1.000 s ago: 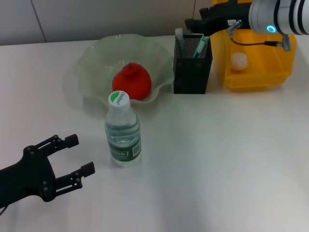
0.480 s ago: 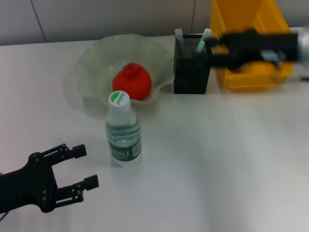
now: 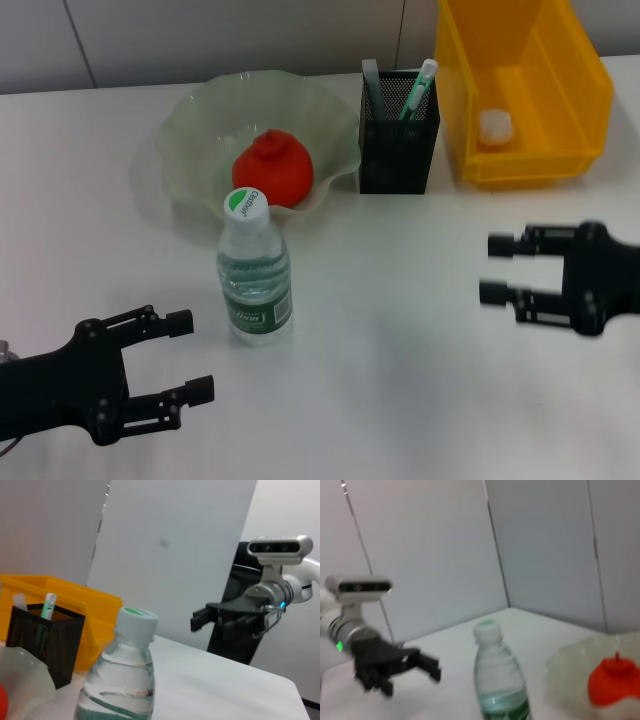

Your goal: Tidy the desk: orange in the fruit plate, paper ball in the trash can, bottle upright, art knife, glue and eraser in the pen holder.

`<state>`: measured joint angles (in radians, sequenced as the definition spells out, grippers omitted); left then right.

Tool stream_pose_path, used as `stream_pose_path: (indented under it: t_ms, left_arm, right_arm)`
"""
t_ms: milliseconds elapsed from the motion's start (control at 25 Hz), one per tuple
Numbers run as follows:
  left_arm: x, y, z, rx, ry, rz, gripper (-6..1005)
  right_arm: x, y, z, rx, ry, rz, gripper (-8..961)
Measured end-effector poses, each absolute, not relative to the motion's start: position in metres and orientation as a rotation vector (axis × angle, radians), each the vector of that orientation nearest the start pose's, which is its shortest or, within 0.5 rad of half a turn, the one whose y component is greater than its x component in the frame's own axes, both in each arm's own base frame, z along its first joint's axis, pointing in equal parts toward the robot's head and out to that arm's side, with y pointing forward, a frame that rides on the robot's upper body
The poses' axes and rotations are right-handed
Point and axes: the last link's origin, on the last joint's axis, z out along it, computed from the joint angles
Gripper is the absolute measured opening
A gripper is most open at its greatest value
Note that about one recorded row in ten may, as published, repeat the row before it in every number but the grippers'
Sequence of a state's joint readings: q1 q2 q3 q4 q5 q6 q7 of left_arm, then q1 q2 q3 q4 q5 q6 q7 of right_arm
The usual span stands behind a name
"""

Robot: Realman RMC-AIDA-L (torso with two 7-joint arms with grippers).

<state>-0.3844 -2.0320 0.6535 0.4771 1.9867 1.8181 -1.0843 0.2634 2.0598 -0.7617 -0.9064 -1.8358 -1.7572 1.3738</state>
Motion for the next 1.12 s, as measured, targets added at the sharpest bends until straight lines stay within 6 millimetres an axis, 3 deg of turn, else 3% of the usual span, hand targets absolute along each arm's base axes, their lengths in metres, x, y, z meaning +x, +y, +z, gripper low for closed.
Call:
stream_pose_path:
  t_ms: [440, 1120]
  left_arm:
    - [-0.288, 0.271, 0.006, -2.965, -0.571, -0.805, 799]
    - [-0.289, 0.271, 0.007, -2.957, -0.584, -0.788, 799]
  right_arm:
    - [0.307, 0.25, 0.032, -2.784, 0.541, 0.656, 582]
    - [0.309, 0.249, 0.026, -2.791, 0.555, 0.628, 583]
